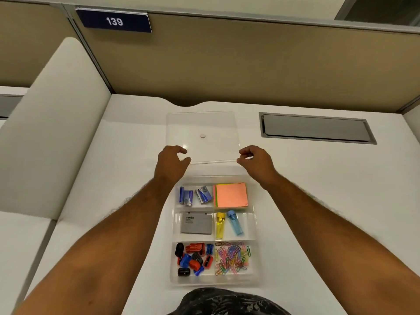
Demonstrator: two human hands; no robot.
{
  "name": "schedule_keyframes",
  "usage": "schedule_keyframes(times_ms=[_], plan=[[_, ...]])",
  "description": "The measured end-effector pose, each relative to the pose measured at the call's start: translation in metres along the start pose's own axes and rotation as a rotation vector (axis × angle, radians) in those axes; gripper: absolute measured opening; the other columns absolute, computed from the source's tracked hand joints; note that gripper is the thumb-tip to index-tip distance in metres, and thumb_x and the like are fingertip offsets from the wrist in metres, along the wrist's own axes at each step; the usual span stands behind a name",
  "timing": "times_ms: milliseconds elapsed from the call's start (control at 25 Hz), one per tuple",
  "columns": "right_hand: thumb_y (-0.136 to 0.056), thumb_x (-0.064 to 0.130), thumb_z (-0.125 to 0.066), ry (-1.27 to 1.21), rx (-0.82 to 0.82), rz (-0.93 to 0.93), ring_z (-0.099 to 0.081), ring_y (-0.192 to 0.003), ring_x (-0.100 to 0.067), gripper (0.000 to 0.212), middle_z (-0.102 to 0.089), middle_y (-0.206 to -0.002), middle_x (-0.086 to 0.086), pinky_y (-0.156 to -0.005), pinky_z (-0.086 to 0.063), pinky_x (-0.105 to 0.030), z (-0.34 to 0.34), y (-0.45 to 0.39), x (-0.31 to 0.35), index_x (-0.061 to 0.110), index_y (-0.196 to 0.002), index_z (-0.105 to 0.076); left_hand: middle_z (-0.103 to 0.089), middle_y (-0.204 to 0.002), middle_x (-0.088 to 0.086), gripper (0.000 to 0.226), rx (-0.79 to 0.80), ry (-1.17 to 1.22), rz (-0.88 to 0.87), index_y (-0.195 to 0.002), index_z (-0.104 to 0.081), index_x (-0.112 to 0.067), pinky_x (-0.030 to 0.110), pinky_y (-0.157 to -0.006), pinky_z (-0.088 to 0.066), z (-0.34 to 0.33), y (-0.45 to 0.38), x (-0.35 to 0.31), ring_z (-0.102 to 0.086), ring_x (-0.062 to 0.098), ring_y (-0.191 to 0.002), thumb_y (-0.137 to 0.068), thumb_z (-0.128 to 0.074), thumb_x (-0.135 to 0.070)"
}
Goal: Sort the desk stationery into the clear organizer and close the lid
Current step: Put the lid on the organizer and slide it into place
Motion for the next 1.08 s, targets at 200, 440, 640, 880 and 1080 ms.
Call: schedule_keyframes(times_ms=[200,440,640,880,1080], plan=[[-0.087,0.028,-0.08,0.096,0.18,-0.223,-0.054,-0.131,-0.027,0.069,-0.054,-0.145,-0.009,-0.109,-0.047,-0.04,-0.035,-0.059,-0.028,0.013,-0.147,-0.049,-0.049,-0.144,0.01,0.057,0.042,-0.114,0.197,-0.139,-0.055,-0.024,0.044,-0.108,-0.042,-0.012,-0.04,0.029,-0.044,0.031,-0.136,-0.086,-0.073,-0.034],[-0.088,0.021,-0.075,0.213,0.118,-0.186,-0.054,-0.134,-0.028,0.063,-0.057,-0.146,-0.01,-0.113,-0.042,-0.035,-0.05,-0.069,-0.037,0.011,-0.146,-0.051,-0.058,-0.121,0.017,0.041,-0.13,0.355,0.558,-0.131,-0.054,-0.015,0.03,-0.082,-0.056,-0.015,-0.066,0.06,-0.063,0.027,-0.101,-0.092,-0.066,-0.015],[-0.086,0.025,-0.08,-0.055,0.144,-0.275,-0.059,-0.118,-0.022,0.061,-0.059,-0.136,-0.004,-0.102,-0.049,-0.036,-0.043,-0.055,-0.042,0.017,-0.141,-0.053,-0.06,-0.096,-0.001,0.024,-0.198,0.931,0.431,-0.116,-0.069,-0.012,0.026,-0.064,-0.053,0.016,-0.048,0.023,-0.068,0.017,-0.08,-0.101,-0.057,-0.027],[-0.097,0.045,-0.068,-0.435,0.105,-0.274,-0.068,-0.108,-0.023,0.041,-0.068,-0.127,-0.009,-0.096,-0.055,-0.039,-0.014,-0.007,0.008,0.018,-0.126,-0.062,-0.067,-0.115,0.001,0.022,-0.28,0.665,-0.214,-0.117,-0.069,-0.015,0.033,-0.081,-0.059,0.085,0.018,-0.077,-0.068,0.017,-0.096,-0.105,-0.051,-0.02],[-0.1,0.063,-0.05,-1.075,0.19,-0.398,-0.074,-0.104,-0.035,0.062,-0.076,-0.115,-0.02,-0.088,-0.062,-0.046,0.018,0.059,0.03,0.008,-0.127,-0.062,-0.063,-0.108,0.002,0.028,-0.341,-0.014,-0.71,-0.118,-0.072,-0.013,0.021,-0.08,-0.049,0.102,0.115,-0.122,-0.06,0.016,-0.098,-0.103,-0.051,-0.024]])
Point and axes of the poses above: each hand's wrist, its own y-axis away from the middle knuckle, its own z-axis out of the back of the hand, x = y × z, the point moved 7 cm from there along -y, towards the middle knuckle
